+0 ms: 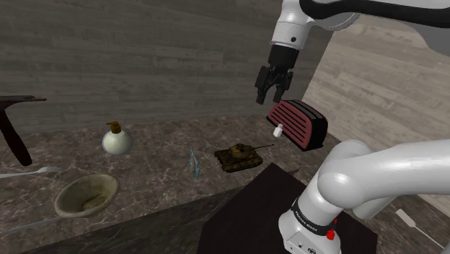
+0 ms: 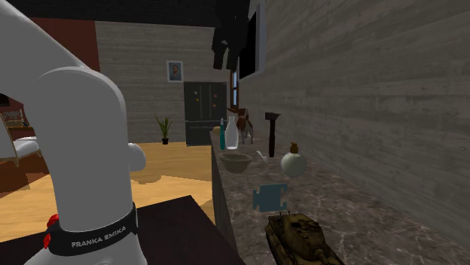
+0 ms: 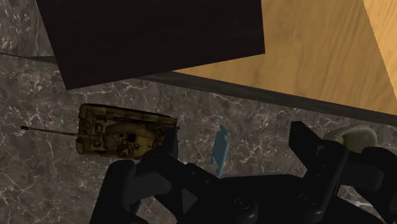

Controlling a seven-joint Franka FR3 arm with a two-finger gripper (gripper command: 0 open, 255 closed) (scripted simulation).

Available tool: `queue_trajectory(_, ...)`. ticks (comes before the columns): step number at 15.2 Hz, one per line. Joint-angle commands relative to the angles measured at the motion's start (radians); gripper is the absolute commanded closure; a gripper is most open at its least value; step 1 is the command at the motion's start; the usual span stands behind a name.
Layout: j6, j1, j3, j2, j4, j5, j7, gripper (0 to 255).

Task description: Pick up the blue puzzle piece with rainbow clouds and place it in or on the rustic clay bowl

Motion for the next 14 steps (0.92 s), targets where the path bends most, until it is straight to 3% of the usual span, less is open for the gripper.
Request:
queue_trajectory(1, 0.0, 0.0, 0.0, 0.0, 0.0, 0.0, 0.0, 0)
queue_trajectory(8, 0.28, 0.004, 0.078, 0.085, -0.159, 0.036, 0.071, 0)
queue_trajectory(14, 0.538, 0.008, 0.145, 0.236, -0.236, 0.062, 0.132, 0)
